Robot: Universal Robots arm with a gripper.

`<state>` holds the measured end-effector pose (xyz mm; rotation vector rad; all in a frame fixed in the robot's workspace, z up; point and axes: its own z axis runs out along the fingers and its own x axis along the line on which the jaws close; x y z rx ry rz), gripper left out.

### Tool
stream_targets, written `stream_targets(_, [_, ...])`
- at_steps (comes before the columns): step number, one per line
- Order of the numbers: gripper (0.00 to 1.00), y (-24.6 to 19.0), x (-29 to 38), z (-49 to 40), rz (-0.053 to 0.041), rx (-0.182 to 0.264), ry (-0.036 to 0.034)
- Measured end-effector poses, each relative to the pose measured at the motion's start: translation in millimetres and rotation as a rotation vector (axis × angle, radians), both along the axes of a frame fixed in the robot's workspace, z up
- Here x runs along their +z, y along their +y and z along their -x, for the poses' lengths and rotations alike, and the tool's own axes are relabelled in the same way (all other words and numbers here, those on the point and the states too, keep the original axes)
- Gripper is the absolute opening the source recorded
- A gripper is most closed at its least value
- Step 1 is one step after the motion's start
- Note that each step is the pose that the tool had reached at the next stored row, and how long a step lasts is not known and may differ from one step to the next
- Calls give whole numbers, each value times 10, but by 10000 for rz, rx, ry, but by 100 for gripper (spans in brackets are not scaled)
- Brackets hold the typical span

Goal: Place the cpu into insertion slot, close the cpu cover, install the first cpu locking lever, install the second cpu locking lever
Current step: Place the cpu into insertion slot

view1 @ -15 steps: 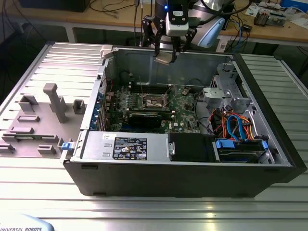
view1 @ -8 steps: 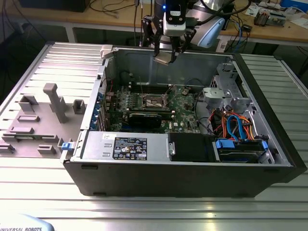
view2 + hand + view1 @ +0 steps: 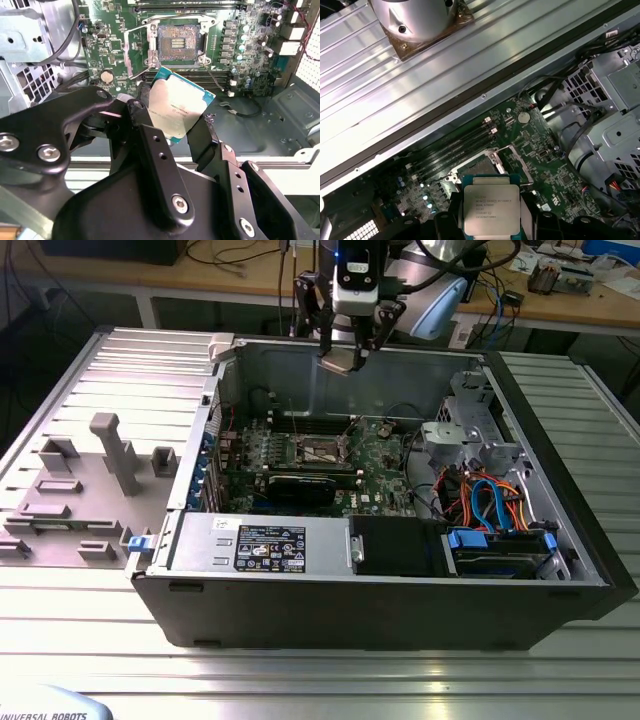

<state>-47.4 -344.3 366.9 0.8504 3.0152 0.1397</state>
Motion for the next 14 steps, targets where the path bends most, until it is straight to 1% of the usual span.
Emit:
stream_targets(5, [54,0,-1,5,-1,-376,0])
stream_targets(14, [54,0,-2,6,-1,-432,0])
